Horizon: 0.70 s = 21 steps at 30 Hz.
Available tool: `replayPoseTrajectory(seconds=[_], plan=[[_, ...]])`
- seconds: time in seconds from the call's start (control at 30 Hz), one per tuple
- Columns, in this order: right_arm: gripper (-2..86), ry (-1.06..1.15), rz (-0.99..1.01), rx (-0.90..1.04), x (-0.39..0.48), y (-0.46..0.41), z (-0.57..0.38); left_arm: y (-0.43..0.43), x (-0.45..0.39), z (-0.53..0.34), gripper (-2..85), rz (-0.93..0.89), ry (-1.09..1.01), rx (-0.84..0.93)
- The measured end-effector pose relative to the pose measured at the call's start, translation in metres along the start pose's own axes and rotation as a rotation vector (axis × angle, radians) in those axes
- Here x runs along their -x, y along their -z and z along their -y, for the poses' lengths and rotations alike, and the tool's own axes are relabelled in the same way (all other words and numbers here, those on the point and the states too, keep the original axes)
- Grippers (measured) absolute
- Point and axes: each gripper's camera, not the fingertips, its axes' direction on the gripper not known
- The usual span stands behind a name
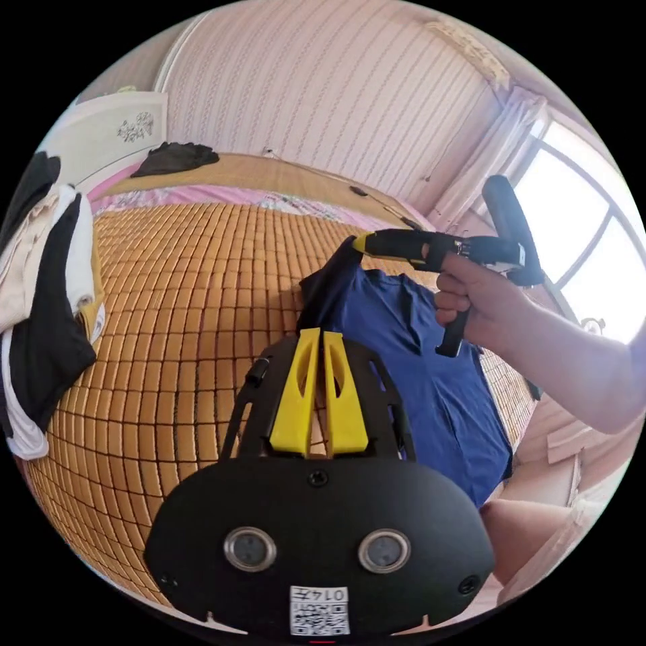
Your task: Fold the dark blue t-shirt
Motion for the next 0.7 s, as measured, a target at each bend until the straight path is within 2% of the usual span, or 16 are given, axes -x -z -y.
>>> replayPoseTrajectory(seconds=[0.13,0.27,0.57,0.7], plan=[[2.8,-0.087,-0.157,0.036,-0.048,0.04,-0.045,-0.006,-0.037,0.004,0.6,-0.208,-0.106,0.024],[6.2,-0.175,-0.244,0.194,-0.088,0.036,-0.078,-0.026,-0.051,-0.005,4.6,-0.23,-0.103,0.156],[6.9,0.032,-0.186,0.153,-0.073,-0.002,-0.027,-0.046,-0.063,0.01,4.7,-0.118,-0.137,0.267],[8.9,0.142,-0.17,0.206,-0.066,-0.037,0.005,-0.058,-0.067,0.024,4.7,-0.077,-0.147,0.274]])
